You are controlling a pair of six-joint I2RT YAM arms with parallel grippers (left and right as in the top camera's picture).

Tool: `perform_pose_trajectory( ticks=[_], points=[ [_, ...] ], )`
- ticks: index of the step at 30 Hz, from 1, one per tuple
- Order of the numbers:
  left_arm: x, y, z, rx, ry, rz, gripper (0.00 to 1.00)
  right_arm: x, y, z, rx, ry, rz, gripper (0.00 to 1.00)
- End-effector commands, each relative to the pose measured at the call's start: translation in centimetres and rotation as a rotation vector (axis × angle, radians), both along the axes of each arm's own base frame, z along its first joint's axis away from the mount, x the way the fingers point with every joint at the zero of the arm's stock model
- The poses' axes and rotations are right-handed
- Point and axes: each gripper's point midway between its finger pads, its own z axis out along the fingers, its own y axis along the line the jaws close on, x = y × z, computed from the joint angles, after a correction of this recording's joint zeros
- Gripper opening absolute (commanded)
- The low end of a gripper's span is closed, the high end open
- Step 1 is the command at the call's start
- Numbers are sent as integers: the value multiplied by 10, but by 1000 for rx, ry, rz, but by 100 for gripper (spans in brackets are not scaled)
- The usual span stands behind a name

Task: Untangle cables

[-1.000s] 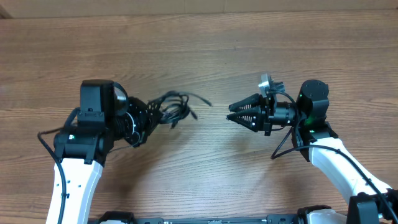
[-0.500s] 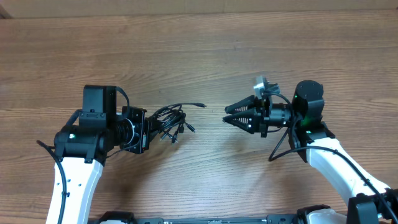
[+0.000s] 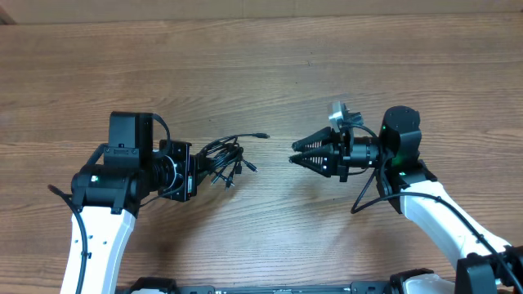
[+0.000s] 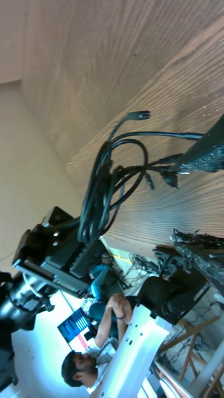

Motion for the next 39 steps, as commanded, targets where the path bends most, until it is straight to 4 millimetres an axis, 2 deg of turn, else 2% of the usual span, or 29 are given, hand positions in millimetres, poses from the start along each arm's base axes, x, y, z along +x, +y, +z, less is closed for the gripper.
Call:
perform_pose_trajectory(
  ticks=[1,8,11,16,24,34,39],
  points=[
    [5,0,8,-11,-12,19,4,-1,4,-3,-9,-47,17,32],
    [5,0,8,-49,37,95,4,-10,16,-4,-14,-86,56,36],
    [3,-1,8,-57,49,92,4,-19,25,-7,-19,-169,99,36],
    [-4,-2,5,-64,85,93,4,-34,43,-8,-22,-319,164,45],
    [-12,-10,8,-122,132,89,4,-18,64,-27,-145,-327,21,43],
    [-16,-14,8,-140,150,79,4,-12,77,-35,-212,-346,-56,37],
    [-19,-20,8,-144,166,72,5,-17,83,-36,-220,-356,-51,36]
  ],
)
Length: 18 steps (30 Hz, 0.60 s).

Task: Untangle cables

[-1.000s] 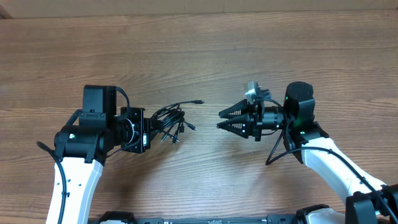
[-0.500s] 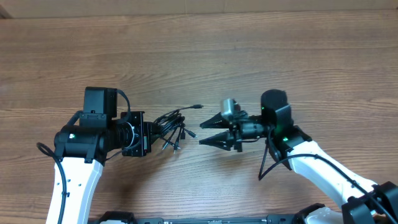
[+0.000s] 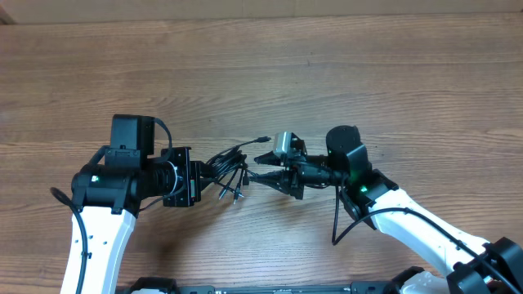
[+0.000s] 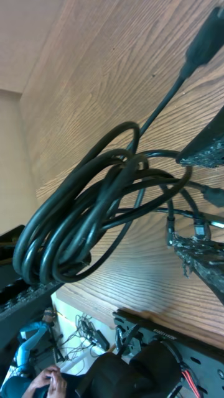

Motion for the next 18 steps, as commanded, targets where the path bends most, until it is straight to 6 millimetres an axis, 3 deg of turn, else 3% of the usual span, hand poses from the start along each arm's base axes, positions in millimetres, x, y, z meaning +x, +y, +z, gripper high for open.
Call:
perform_pose_trajectory(
  ticks=[1,8,18],
  points=[
    [-1,-11,10,-41,11,-1,4,4,4,1,-11,-24,-24,36],
    [-3,-20,6,-46,47,-10,5,3,5,2,-7,-30,-21,30],
    [1,-22,2,-50,68,2,4,5,4,-2,-22,-17,-36,7]
  ],
)
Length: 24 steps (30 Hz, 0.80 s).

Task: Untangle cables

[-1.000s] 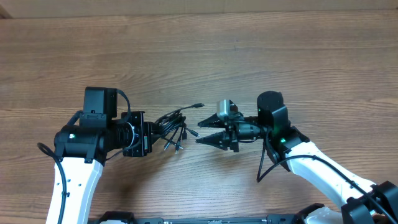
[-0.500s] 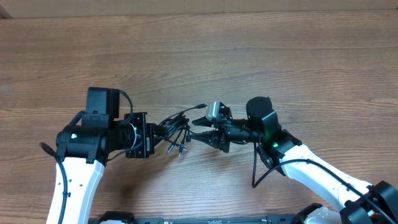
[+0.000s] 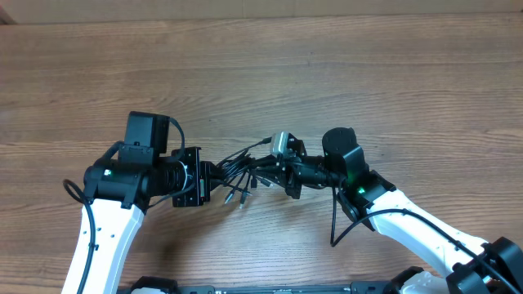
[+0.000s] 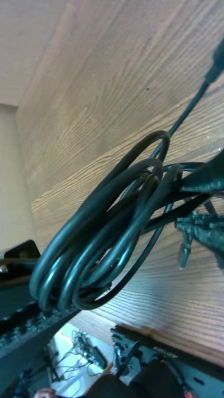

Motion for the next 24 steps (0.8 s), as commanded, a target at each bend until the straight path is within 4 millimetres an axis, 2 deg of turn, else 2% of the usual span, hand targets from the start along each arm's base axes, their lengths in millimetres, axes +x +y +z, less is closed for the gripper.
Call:
perform_pose_trajectory(
  ticks=[1,9,10,13,15,21,24],
  points=[
    [4,-6,9,-32,-9,2,4,0,3,2,2,-3,6,4],
    [7,-6,10,-36,-17,9,4,0,2,1,-3,2,1,4],
    [7,-6,10,-38,-13,15,4,0,2,1,-3,2,1,7],
    [8,-6,10,-42,-9,20,4,0,2,0,-5,5,1,45],
    [8,-7,11,-48,-8,20,4,0,2,0,-5,5,2,52],
    [9,-10,14,-69,-16,17,4,0,2,0,-5,6,2,53],
    [10,-11,15,-73,-13,25,4,-1,2,0,-6,7,2,50]
  ],
)
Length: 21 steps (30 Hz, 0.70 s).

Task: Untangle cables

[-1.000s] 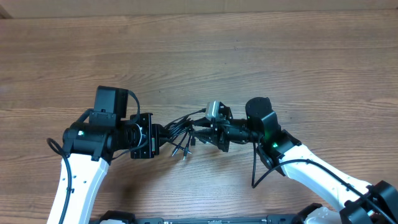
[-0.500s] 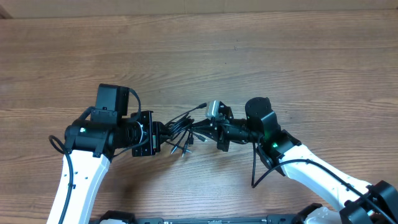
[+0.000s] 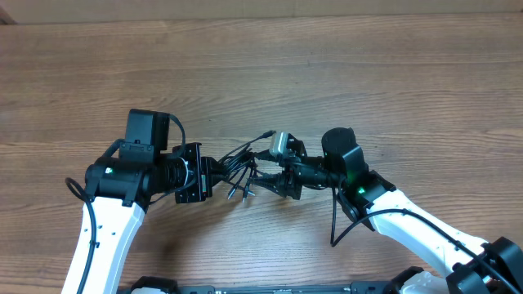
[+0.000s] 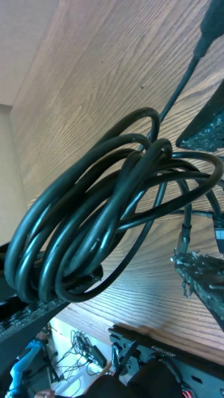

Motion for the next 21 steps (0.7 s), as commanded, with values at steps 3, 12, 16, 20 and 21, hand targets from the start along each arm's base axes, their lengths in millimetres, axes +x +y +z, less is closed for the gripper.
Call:
perform_pose_trajectory(
  ticks=[3,12,16,20,21],
  points=[
    [2,-7,11,-45,-5,-1,4,0,3,3,3,-6,5,38],
    [0,-11,14,-68,0,-13,4,0,3,3,3,-6,5,17],
    [0,-11,14,-66,-1,-12,4,0,3,3,2,-10,5,4],
    [3,-5,10,-30,-4,6,4,0,3,3,2,-10,6,4],
    [3,-3,8,-17,-3,15,4,0,3,3,2,-10,5,4]
  ],
)
